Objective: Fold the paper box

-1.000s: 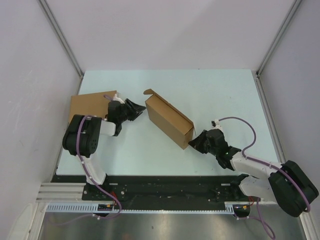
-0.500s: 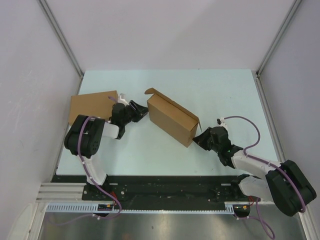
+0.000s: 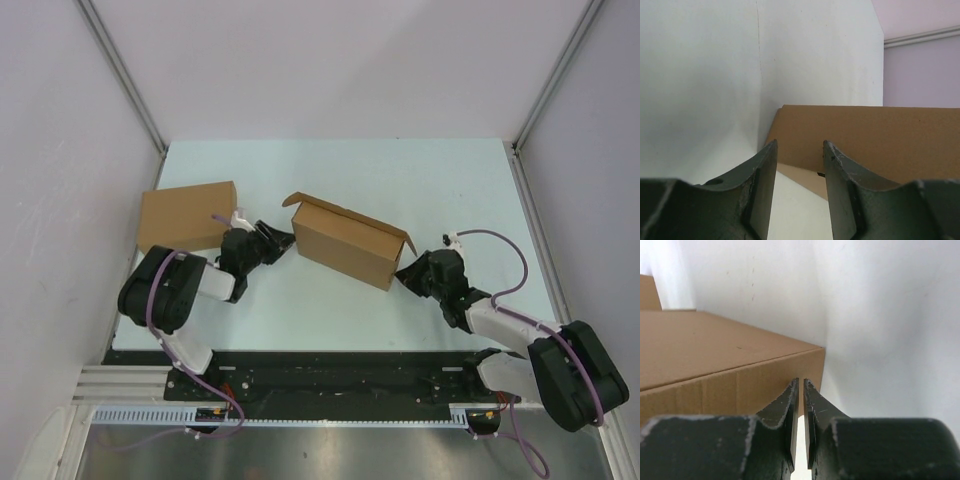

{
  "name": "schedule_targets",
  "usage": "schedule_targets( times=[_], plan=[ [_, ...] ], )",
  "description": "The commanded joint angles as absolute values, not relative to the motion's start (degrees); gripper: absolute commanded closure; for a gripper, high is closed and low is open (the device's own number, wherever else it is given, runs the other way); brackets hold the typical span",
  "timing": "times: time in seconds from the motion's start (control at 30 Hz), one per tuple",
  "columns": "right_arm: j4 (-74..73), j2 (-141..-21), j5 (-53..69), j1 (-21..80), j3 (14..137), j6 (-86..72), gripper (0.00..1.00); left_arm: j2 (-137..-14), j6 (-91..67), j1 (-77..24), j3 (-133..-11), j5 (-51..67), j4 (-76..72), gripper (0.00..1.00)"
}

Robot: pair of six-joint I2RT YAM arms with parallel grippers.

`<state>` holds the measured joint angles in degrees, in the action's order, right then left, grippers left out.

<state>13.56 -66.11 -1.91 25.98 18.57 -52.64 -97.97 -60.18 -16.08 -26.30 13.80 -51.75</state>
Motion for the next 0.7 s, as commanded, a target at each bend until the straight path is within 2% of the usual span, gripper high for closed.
schedule_targets(
  times=[0.0,0.5,0.67],
  plan=[
    [14.9,-67.0,-0.7,24.2,19.4,-50.3,0.87,-92.4,-60.6,-18.8,-23.8,12.4,-51.8,0.53],
    [14.8,-67.9,0.9,19.4,20.5,-46.7,0.86,-77.3,-61.7,-22.6,-10.8,0.5,-42.9,0.53],
    [12.2,-67.0,0.0,18.9,21.8,-44.5,0.85,-75.2,-61.6,-22.6,-10.7,-1.4,-40.5,0.53]
  ],
)
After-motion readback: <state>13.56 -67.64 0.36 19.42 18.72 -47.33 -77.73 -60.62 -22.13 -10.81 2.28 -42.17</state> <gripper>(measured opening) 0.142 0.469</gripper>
